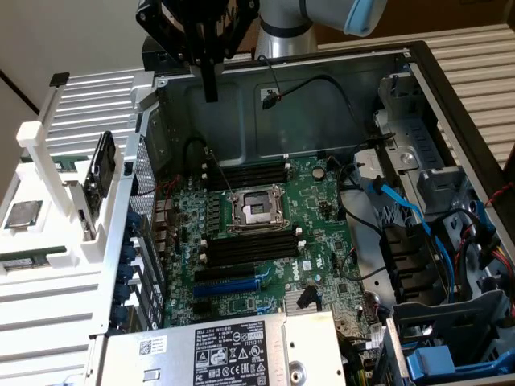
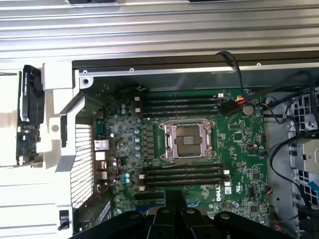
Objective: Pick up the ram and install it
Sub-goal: 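Pick up the ram and move it above insertion slot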
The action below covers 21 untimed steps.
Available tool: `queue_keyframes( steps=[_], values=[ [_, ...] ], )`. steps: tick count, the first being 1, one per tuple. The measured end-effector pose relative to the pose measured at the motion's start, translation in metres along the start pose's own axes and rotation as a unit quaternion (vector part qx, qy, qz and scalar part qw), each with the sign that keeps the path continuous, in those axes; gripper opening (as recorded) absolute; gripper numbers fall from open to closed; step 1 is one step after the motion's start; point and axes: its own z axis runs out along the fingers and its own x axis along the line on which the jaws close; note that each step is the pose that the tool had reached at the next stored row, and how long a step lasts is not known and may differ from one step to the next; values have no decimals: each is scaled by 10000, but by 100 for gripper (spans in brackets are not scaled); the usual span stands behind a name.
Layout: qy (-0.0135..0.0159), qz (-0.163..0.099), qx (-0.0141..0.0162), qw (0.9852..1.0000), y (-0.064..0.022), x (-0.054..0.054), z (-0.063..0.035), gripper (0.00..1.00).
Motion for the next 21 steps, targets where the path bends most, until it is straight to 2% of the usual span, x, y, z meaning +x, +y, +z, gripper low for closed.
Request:
queue_keyframes(
  steps=[2,4,5,13,14,17,18,21],
  values=[
    [0,1,0,10000,-10,141,-4,10],
    [0,0,0,10000,-15,208,-6,10],
    [0,1,0,10000,-20,282,-8,10],
    [0,0,0,10000,-40,577,-16,10],
    [0,1,0,10000,-46,658,-18,10],
    [0,0,0,10000,-55,788,-22,10],
    [0,0,0,10000,-68,969,-26,10],
    [0,1,0,10000,-77,1107,-31,10]
  ],
)
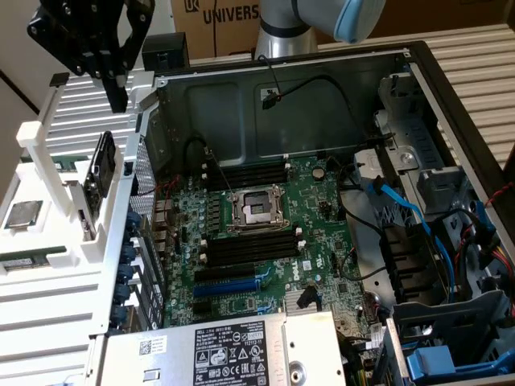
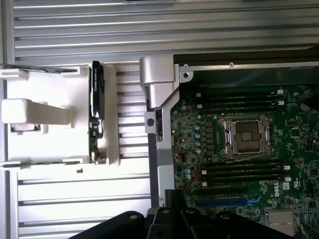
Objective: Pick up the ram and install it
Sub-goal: 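Pick up the ram and move it above insertion slot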
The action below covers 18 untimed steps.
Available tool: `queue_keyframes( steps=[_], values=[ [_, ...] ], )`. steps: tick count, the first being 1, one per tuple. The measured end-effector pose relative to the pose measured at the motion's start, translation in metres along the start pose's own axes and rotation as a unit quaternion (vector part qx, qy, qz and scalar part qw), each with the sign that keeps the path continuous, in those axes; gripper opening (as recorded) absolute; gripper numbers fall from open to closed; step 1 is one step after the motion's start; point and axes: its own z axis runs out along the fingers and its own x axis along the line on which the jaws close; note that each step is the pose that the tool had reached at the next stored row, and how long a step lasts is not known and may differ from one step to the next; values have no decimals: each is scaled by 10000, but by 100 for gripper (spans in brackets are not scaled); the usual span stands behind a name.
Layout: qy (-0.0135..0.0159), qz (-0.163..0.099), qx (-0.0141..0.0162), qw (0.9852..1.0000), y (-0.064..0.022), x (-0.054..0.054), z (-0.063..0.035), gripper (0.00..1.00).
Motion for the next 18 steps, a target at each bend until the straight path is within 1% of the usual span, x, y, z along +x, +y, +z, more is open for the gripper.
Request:
queue_keyframes(
  steps=[4,7,18],
  values=[
    [0,0,0,10000,-6,181,-4,10],
    [0,-1,0,10000,5,318,-4,10],
    [-1,0,13,10000,103,832,14,10]
  ],
)
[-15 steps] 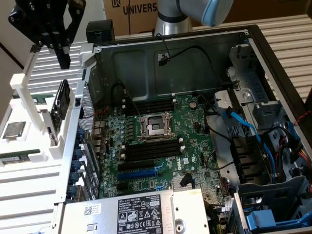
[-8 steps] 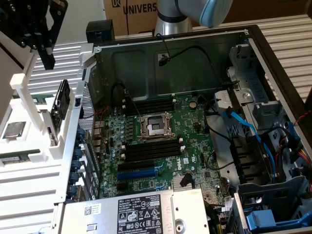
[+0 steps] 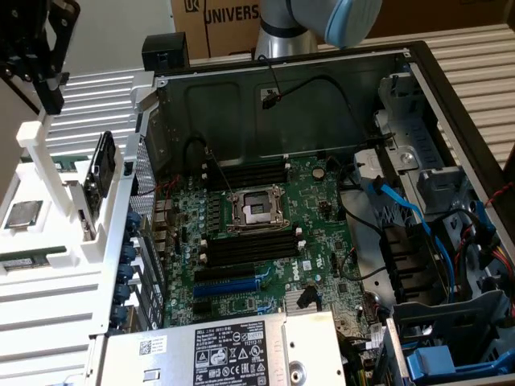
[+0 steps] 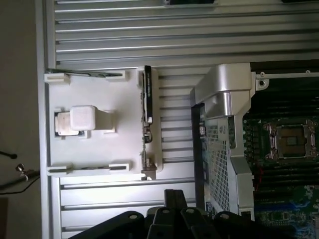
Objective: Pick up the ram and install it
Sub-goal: 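Pick up the ram and move it above insertion slot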
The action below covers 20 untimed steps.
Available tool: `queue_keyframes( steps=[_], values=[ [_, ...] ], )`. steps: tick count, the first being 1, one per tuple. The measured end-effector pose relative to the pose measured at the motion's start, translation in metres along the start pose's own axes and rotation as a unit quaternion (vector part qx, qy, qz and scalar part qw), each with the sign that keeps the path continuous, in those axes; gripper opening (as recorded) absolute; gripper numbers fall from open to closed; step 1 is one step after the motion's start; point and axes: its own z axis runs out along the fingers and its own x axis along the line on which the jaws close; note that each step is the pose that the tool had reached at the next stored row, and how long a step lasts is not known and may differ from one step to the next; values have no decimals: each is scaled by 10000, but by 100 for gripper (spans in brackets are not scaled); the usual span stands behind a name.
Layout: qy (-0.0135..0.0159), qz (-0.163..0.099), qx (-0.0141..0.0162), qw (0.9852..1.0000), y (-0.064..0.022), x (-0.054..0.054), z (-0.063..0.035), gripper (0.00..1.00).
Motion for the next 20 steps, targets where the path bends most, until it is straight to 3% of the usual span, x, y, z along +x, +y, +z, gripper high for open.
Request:
queue_keyframes(
  steps=[4,7,10,11,17,20],
  values=[
    [0,0,2,10000,32,228,3,10],
    [0,0,3,10000,56,459,3,10],
    [0,-1,3,10000,73,601,4,10],
    [-1,-1,7,10000,107,785,6,10],
    [-1,-1,17,10000,232,985,9,10],
    [-2,-1,17,10000,258,1019,10,10]
  ],
)
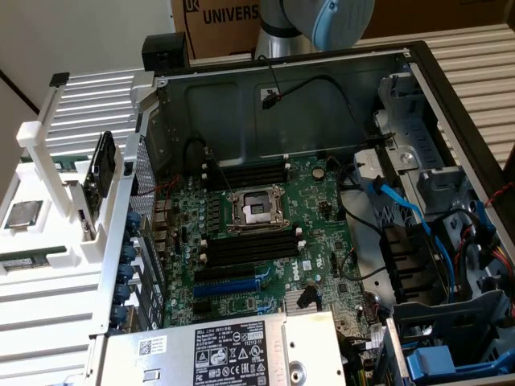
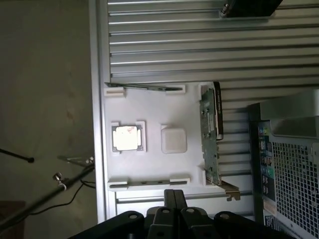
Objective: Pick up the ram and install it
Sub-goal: 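Pick up the ram and move it above insertion slot, then insert the ram into the slot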
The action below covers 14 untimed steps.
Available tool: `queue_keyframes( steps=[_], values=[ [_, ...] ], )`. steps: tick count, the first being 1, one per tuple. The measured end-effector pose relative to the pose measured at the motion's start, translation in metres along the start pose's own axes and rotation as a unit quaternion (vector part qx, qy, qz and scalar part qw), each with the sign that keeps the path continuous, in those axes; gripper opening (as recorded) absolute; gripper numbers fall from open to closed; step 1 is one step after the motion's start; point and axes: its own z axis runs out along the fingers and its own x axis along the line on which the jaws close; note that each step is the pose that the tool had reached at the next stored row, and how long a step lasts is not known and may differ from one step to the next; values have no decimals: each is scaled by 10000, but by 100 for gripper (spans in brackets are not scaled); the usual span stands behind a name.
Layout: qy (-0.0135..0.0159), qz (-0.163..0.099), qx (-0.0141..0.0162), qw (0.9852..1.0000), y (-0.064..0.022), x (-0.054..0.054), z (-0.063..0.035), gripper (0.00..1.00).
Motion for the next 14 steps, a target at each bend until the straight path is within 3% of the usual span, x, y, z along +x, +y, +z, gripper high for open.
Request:
queue_keyframes(
  steps=[14],
  values=[
    [0,0,0,10000,0,0,0,10]
  ],
)
